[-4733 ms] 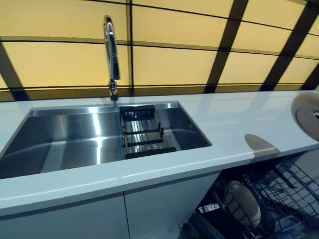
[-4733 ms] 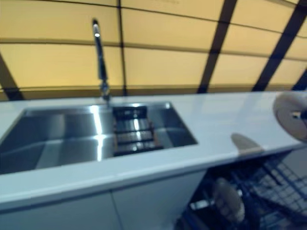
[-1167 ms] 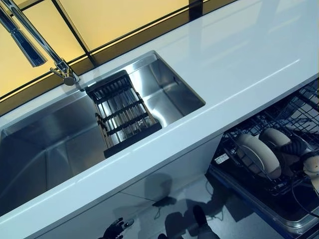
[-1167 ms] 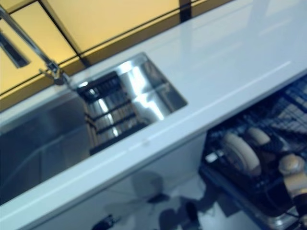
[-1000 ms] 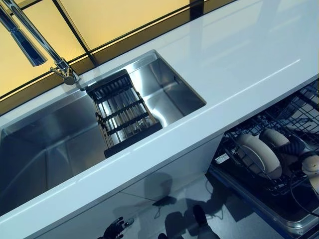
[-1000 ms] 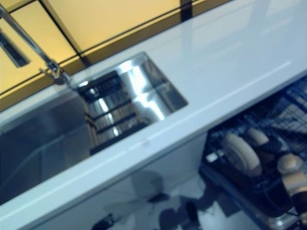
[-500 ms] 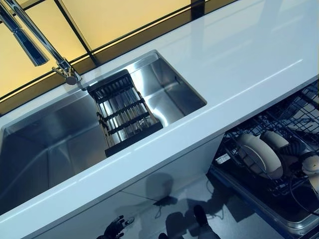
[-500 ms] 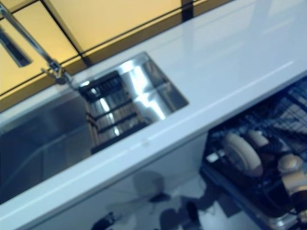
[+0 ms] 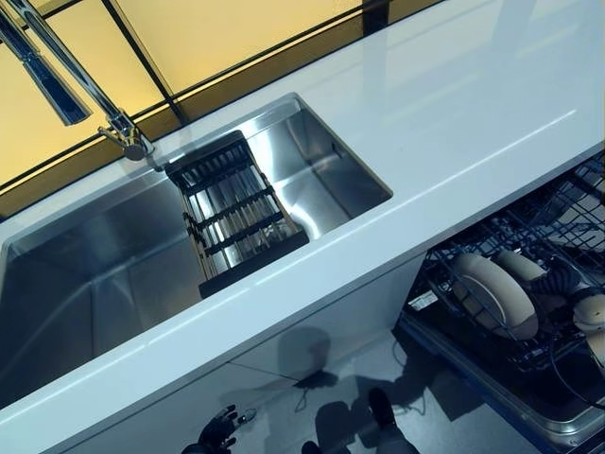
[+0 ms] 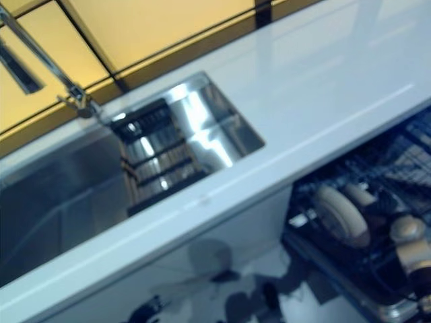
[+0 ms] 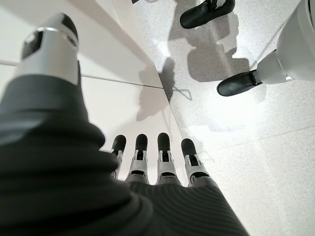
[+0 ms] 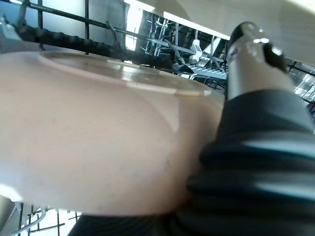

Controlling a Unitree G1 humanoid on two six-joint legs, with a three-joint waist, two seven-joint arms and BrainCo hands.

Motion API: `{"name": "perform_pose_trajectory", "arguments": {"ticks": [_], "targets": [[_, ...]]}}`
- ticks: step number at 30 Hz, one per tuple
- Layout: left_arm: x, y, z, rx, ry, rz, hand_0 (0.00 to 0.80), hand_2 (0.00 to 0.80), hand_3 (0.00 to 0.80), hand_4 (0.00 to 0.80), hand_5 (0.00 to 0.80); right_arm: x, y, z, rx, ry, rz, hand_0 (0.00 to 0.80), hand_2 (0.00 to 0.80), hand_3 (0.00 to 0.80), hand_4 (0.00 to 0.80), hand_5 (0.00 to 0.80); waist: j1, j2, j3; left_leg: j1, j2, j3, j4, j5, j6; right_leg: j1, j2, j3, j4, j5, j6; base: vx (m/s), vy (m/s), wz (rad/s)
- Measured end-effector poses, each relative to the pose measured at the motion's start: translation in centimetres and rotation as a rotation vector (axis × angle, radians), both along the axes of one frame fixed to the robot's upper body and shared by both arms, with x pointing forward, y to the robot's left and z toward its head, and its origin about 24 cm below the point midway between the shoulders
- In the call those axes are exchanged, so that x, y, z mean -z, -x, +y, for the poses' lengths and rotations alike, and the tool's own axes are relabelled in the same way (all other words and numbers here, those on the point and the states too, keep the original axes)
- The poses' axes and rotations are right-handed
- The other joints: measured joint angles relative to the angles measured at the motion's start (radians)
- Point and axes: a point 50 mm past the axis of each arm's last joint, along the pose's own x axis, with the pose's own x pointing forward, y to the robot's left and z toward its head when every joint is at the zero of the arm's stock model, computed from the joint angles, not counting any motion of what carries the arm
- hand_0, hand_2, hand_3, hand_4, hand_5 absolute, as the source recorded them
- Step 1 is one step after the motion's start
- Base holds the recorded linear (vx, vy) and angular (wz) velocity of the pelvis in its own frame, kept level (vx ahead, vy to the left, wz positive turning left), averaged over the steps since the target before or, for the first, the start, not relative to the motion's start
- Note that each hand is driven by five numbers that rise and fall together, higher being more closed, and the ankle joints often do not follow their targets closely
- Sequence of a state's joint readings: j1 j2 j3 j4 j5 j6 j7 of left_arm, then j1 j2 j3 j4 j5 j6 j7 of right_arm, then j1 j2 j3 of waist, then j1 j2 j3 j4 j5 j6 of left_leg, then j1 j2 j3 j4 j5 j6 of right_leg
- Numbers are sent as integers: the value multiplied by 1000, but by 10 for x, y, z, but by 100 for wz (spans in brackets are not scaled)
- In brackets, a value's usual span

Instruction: Take plates into dishwasher

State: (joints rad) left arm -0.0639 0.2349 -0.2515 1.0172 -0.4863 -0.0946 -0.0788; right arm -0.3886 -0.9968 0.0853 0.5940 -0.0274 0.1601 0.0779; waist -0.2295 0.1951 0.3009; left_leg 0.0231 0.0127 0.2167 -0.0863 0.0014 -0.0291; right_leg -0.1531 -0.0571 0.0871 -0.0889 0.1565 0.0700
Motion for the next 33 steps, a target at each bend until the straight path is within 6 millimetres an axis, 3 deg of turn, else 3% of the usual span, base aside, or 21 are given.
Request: {"name": "perform_pose_trajectory", "arguments": {"ticks": [12, 16, 25, 33], "targets": [[-1, -1, 4, -29, -1, -7, 0, 0, 0, 0, 0, -21, 8, -15, 27, 36, -21, 0, 0, 0, 0, 0, 0, -37, 16, 13, 0, 0, 0, -1, 0, 14, 2, 2, 4, 1, -1, 6, -2, 0], [-1, 0, 7, -43, -9, -4, 0, 0, 0, 0, 0, -34, 16, -26, 51, 59, -22, 0, 0, 0, 0, 0, -2, -68, 6, 18, 1, 1, -2, -1, 0, 17, 4, 4, 4, 1, -2, 6, -6, -1], [4, 11, 12, -59, -28, 39, 0, 0, 0, 0, 0, -43, 32, -38, 68, 70, -9, 0, 0, 0, 0, 0, -4, -177, -73, 37, 7, 2, -1, -5, -5, 31, 13, 16, 4, 3, -3, 35, -14, -4], [10, 24, 17, -50, -73, 91, 0, 0, 0, 0, 0, -50, 43, -48, 89, 92, 18, 0, 0, 0, 0, 0, -7, -214, -147, 54, 13, 9, -5, -11, -5, 45, 20, 22, 1, 2, -4, 34, -5, -3]]}}
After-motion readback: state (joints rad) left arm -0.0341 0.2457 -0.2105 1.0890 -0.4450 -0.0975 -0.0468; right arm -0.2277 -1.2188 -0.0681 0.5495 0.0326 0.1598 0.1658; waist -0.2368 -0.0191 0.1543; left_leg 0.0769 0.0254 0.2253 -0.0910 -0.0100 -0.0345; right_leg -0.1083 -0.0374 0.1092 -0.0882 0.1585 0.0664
